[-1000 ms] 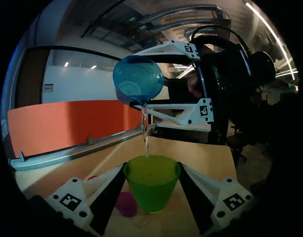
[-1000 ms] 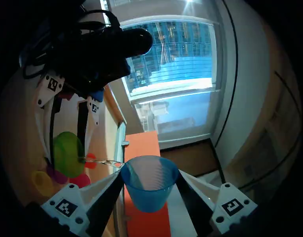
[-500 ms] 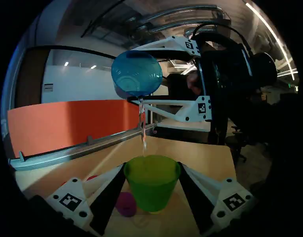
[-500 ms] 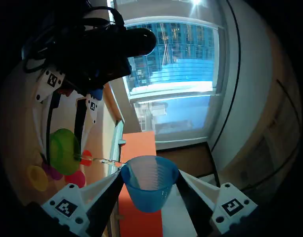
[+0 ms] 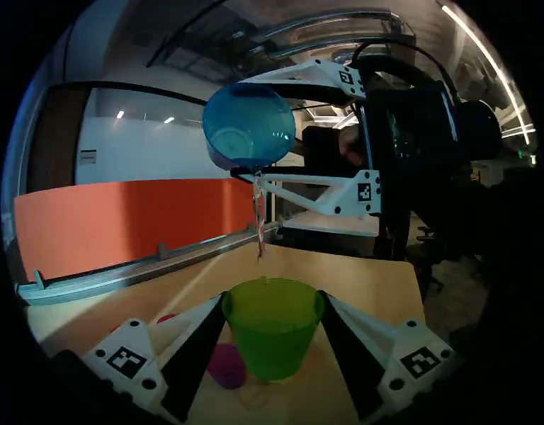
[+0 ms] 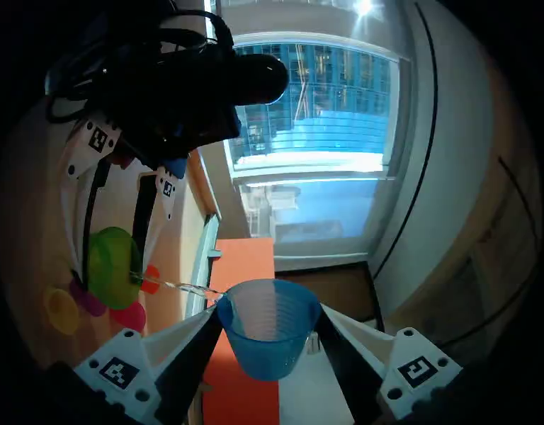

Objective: Pour water

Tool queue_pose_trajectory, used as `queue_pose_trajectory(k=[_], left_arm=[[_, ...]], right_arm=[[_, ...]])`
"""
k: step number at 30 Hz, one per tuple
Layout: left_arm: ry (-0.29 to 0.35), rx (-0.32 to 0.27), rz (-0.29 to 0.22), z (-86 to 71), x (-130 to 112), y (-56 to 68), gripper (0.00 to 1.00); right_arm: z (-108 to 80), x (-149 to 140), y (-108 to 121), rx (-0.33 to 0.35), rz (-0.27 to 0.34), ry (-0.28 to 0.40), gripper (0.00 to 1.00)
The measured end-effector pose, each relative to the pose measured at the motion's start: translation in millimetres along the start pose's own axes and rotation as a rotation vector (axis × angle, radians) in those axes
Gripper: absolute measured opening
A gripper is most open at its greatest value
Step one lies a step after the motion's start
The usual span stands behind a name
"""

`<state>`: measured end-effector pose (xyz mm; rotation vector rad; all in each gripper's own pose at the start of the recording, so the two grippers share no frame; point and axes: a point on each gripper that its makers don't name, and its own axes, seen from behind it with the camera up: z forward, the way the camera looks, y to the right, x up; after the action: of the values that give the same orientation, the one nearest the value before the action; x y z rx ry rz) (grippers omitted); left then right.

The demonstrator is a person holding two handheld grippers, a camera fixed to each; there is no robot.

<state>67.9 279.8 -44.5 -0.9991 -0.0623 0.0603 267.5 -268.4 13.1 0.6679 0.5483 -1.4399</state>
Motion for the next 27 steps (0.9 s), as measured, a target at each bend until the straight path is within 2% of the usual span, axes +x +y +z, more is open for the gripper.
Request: queue_pose_trajectory(k=[27], left_arm=[[0.007,0.003,-0.010,1.4,1.1,-3.4,0.89]], right_arm=[[3.2,6.7,3.6,-0.020,-0.116,0.001,0.91]])
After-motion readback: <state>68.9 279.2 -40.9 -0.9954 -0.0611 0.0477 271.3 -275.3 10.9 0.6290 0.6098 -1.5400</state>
